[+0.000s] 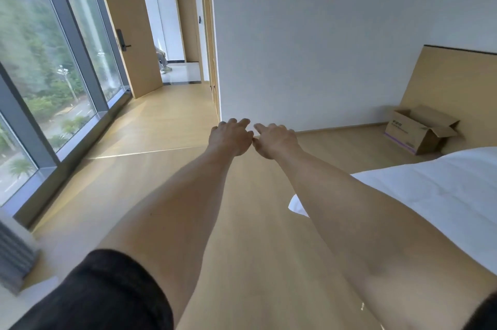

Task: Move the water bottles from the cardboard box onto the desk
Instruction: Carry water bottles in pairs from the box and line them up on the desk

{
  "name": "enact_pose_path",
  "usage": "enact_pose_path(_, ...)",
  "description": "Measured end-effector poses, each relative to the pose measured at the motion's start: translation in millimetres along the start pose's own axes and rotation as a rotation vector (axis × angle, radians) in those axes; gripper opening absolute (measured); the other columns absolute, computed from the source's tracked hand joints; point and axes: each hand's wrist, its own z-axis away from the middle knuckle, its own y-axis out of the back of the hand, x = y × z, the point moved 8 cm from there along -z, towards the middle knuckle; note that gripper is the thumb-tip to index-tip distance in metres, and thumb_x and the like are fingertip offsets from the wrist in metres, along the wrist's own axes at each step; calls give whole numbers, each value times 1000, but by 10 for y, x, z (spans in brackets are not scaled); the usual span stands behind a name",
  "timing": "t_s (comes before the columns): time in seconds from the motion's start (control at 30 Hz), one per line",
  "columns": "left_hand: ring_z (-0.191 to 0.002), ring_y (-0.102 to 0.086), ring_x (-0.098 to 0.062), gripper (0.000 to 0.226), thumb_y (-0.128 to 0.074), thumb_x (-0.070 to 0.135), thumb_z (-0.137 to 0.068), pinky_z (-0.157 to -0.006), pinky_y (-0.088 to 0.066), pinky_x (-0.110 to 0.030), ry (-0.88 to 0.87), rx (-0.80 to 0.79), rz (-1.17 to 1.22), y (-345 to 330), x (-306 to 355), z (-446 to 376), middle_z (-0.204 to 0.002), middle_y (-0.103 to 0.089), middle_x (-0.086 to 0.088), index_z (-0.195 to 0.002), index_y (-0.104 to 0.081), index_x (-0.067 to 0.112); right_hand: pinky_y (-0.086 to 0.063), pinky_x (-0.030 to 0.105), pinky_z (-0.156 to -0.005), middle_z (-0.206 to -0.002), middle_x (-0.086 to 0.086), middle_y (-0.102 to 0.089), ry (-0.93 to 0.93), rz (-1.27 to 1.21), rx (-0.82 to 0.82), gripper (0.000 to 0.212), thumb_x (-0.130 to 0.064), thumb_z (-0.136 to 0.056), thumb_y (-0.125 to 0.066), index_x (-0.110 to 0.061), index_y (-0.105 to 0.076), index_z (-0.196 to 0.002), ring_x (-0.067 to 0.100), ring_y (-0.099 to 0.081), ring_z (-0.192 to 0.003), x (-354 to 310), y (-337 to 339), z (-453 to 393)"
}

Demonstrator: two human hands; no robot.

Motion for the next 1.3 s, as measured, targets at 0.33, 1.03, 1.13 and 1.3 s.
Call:
enact_pose_path(0.33,-135,-41,-30,50,-33,39,-104,-106,-33,-44,65,-79,8,-719,-108,-1984,-152,-42,-4,-154,-32,34,-34,44,-105,-146,10,-46,18,-112,-65,49,-46,-105,-32,-29,-33,-151,31,-41,-136,457,-462,-2015)
enact_pose_path(1.03,-136,-42,-29,51,-35,42,-102,-109,-32,-42,-231,-188,45,-1978,18,-5956,-149,-46,-4,-152,-35,32,-38,42,-101,-140,8,-52,-268,-109,-103,46,-44,-104,-36,-25,-42,-145,30,-49,-131,1343,-1255,-5588)
enact_pose_path(1.13,-136,-42,-29,52,-34,43,-102,-109,-32,-41,-280,-221,6,-2109,47,-6462,-148,-46,-4,-152,-35,31,-35,44,-104,-142,10,-50,-341,-119,-120,47,-46,-103,-38,-26,-41,-146,31,-47,-132,1505,-1341,-5982)
enact_pose_path(1.3,-136,-42,-29,52,-37,45,-101,-109,-31,-41,-357,-256,1,-2423,209,-7100,-148,-47,-3,-152,-35,32,-33,45,-105,-145,12,-46,-449,-128,-146,50,-48,-102,-37,-28,-37,-148,32,-44,-133,1887,-1520,-6506)
